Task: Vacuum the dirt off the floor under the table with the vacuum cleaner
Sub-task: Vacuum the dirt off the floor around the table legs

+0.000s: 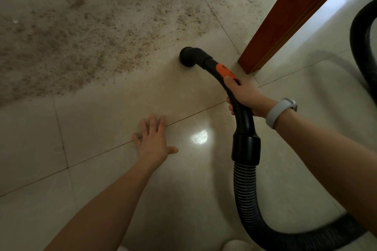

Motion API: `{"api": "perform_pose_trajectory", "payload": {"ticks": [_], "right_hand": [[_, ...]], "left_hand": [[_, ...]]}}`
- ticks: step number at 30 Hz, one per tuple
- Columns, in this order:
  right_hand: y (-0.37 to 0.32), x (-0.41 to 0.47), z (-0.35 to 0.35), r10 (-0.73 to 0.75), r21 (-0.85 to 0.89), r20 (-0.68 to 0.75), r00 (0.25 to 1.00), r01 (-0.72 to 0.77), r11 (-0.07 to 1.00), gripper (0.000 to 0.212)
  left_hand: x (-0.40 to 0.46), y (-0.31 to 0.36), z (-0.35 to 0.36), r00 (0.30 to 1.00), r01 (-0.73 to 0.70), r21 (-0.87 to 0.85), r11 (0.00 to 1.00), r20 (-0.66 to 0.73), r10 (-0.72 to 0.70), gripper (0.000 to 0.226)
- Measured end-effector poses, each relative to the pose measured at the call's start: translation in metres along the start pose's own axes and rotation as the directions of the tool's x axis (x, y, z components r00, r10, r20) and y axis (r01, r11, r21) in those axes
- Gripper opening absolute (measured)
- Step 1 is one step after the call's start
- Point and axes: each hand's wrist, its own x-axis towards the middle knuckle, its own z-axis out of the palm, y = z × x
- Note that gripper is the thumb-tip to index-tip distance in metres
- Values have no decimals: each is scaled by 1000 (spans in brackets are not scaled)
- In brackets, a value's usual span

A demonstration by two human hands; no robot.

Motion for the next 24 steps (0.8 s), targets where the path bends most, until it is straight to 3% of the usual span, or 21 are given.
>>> {"api": "perform_pose_trajectory", "payload": {"ticks": [15, 24], "right_hand": [[10, -27, 19, -34, -74, -19, 999, 33, 997, 30], [5, -31, 38, -65, -219, 27, 998, 69, 973, 33]], "left_hand": [[1, -3, 3, 1000, -13, 1, 1000, -7, 13, 106], [-1, -8, 2, 999, -21, 54, 998, -33, 23, 104]]}}
